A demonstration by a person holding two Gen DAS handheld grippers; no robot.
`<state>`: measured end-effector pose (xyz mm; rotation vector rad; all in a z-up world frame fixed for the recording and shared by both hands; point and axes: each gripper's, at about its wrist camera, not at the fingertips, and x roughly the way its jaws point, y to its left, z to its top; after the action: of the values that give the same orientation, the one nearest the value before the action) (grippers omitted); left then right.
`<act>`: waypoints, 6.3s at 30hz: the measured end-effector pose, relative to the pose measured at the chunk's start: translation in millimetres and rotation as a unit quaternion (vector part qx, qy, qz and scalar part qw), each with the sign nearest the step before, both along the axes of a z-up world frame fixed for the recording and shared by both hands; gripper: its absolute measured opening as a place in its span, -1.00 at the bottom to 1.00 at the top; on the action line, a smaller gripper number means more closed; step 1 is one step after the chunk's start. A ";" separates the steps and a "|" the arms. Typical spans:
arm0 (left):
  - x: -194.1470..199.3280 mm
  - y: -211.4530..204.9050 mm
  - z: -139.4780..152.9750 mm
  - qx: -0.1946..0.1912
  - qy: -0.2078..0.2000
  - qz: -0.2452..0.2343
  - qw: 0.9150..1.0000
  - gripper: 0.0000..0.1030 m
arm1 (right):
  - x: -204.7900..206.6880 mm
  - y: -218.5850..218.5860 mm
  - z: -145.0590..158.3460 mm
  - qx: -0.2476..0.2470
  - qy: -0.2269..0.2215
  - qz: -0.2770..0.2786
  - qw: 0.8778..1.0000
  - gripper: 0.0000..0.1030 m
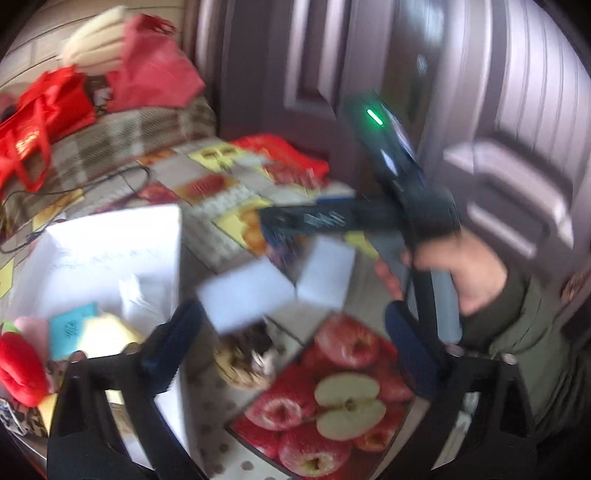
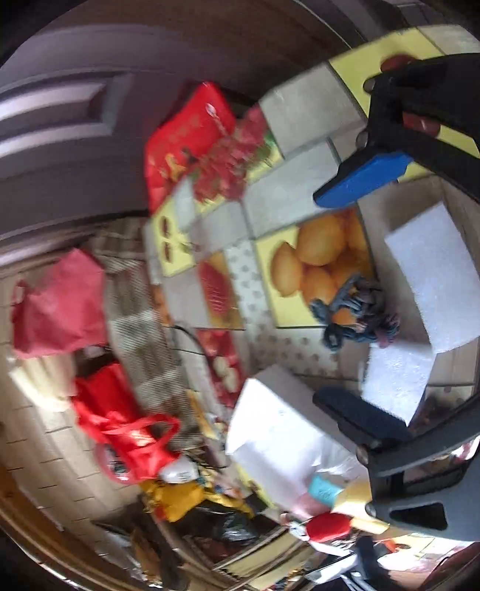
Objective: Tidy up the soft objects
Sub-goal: 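Move both open tools back toward the rope knot and knitted toy, then grasp the blue knitted toy with the right tool while the left tool grasps the rope knot toy, then carry both toys over the white tray and open both tools, then grasp a white foam block with the right tool while the left tool moves back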
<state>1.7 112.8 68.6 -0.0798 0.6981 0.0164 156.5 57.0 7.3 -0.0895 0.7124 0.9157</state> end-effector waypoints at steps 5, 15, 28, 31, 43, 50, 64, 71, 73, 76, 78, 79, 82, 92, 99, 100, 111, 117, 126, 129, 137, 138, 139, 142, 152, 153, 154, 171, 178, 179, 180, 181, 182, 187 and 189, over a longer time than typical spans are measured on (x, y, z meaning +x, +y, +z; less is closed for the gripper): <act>8.2 -3.5 -31.5 0.011 0.046 0.012 0.999 0.76 | -9.8 16.1 -17.0 -0.036 -0.005 0.015 0.999 0.39; 15.5 8.8 -57.1 0.013 0.071 0.045 0.996 0.76 | 7.8 2.4 -21.0 -0.005 0.037 -0.009 0.999 -0.47; 17.2 16.1 -53.0 0.008 0.061 0.054 0.997 0.76 | 15.0 -3.8 -19.3 0.024 0.063 -0.014 0.998 -0.47; 21.9 9.1 -58.3 0.007 0.072 0.042 0.996 0.76 | 16.0 -1.3 -23.0 0.017 0.071 -0.004 0.997 -0.45; 21.8 -0.4 -63.9 0.040 0.081 0.034 0.995 0.52 | 8.5 -0.8 -19.9 -0.012 0.047 0.018 0.999 0.30; 23.0 -1.1 -69.5 0.085 0.080 0.048 0.992 -0.01 | -1.8 14.9 -28.7 -0.054 0.033 0.046 0.997 -0.32; 7.3 16.4 -42.0 0.053 0.005 0.070 0.996 -0.36 | 5.3 -19.2 6.9 0.089 0.030 0.006 0.996 -0.72; -12.4 15.0 -6.4 0.065 -0.070 0.088 0.991 -0.38 | -1.9 -32.6 25.6 0.152 0.003 -0.006 0.988 -0.72; -19.4 18.2 6.2 0.073 -0.094 0.099 0.988 -0.38 | -10.0 -38.2 34.2 0.174 -0.016 -0.005 0.985 -0.72; -26.7 26.8 32.1 0.084 -0.134 0.117 0.980 -0.38 | -24.4 -43.7 50.7 0.211 -0.045 0.002 0.977 -0.72; -33.6 33.5 53.5 0.094 -0.163 0.133 0.973 -0.38 | -37.5 -49.1 67.4 0.244 -0.058 0.013 0.968 -0.73; -38.2 37.6 66.1 0.102 -0.178 0.144 0.968 -0.38 | -47.1 -51.2 77.7 0.258 -0.074 0.018 0.963 -0.73; -57.2 52.2 91.7 0.115 -0.212 0.177 0.954 -0.38 | -74.9 -54.7 106.6 0.290 -0.118 0.022 0.950 -0.73; -104.3 114.5 112.1 0.091 -0.238 0.264 0.930 -0.38 | -127.5 -23.1 174.1 0.371 -0.114 0.074 0.919 -0.73; -107.1 121.5 105.9 0.090 -0.230 0.287 0.926 -0.37 | -151.1 -6.0 174.5 0.364 -0.140 0.098 0.916 -0.73; -105.6 122.5 104.3 0.090 -0.227 0.289 0.926 -0.37 | -149.4 -3.8 173.3 0.359 -0.137 0.099 0.918 -0.73; -92.4 134.9 87.5 0.077 -0.196 0.300 0.930 -0.37 | -131.4 31.3 149.6 0.299 -0.096 0.106 0.943 -0.72; -86.9 141.5 79.0 0.071 -0.179 0.308 0.932 -0.37 | -131.0 52.1 136.0 0.265 -0.078 0.117 0.954 -0.72; -75.5 170.6 51.3 0.014 -0.136 0.314 0.940 -0.37 | -116.4 91.3 102.5 0.194 -0.021 0.129 0.972 -0.72; -72.1 181.2 38.6 -0.012 -0.125 0.318 0.940 -0.37 | -110.8 107.2 83.7 0.163 0.004 0.133 0.978 -0.72; -61.7 188.2 24.1 -0.029 -0.099 0.336 0.936 -0.10 | -100.4 120.0 57.3 0.131 0.064 0.132 0.980 -0.65; -63.0 188.6 23.9 -0.028 -0.099 0.341 0.934 0.21 | -98.0 119.1 56.4 0.132 0.073 0.130 0.980 -0.64; -64.8 189.1 24.7 -0.026 -0.101 0.346 0.932 0.43 | -96.3 117.5 56.5 0.134 0.077 0.127 0.980 -0.53; -72.0 190.4 28.5 -0.014 -0.115 0.365 0.924 1.00 | -93.2 111.5 58.0 0.147 0.086 0.111 0.979 0.70; -91.5 182.7 48.4 -0.015 -0.159 0.383 0.910 1.00 | -92.9 86.2 83.8 0.201 0.069 0.074 0.974 1.00; -96.2 178.3 53.4 -0.015 -0.169 0.377 0.910 1.00 | -95.2 77.3 93.0 0.214 0.058 0.075 0.972 1.00; -99.6 174.7 56.8 -0.017 -0.177 0.372 0.911 1.00 | -97.4 69.6 100.4 0.224 0.047 0.078 0.970 1.00; -96.7 107.8 38.5 -0.059 -0.192 0.249 0.948 0.99 | -74.6 36.7 7.3 -0.089 -0.110 0.161 0.977 1.00; -89.6 113.6 23.4 -0.079 -0.165 0.243 0.952 0.99 | -89.2 94.4 -27.8 -0.215 -0.195 0.269 0.918 0.99; -89.0 114.1 22.8 -0.079 -0.164 0.243 0.953 0.99 | -89.0 98.3 -32.7 -0.227 -0.193 0.278 0.913 0.99; -89.1 113.7 22.4 -0.078 -0.164 0.244 0.953 0.99 | -86.7 99.8 -35.6 -0.226 -0.183 0.286 0.913 0.97; -88.6 113.3 22.1 -0.075 -0.163 0.246 0.953 0.99 | -81.5 100.3 -35.3 -0.214 -0.150 0.300 0.917 0.92; -88.1 112.7 21.8 -0.071 -0.160 0.246 0.953 0.99 | -77.5 97.5 -35.7 -0.207 -0.128 0.308 0.920 0.69; -84.1 106.2 21.5 -0.051 -0.152 0.242 0.957 0.99 | -83.4 83.7 -33.5 -0.198 -0.150 0.293 0.923 0.40; -82.9 102.9 22.3 -0.047 -0.152 0.238 0.958 0.99 | -87.9 69.7 -21.2 -0.174 -0.170 0.265 0.933 0.38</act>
<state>-81.2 215.8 90.9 -0.3338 0.3587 0.4251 68.6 126.7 -13.9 -0.7701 0.5223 1.2391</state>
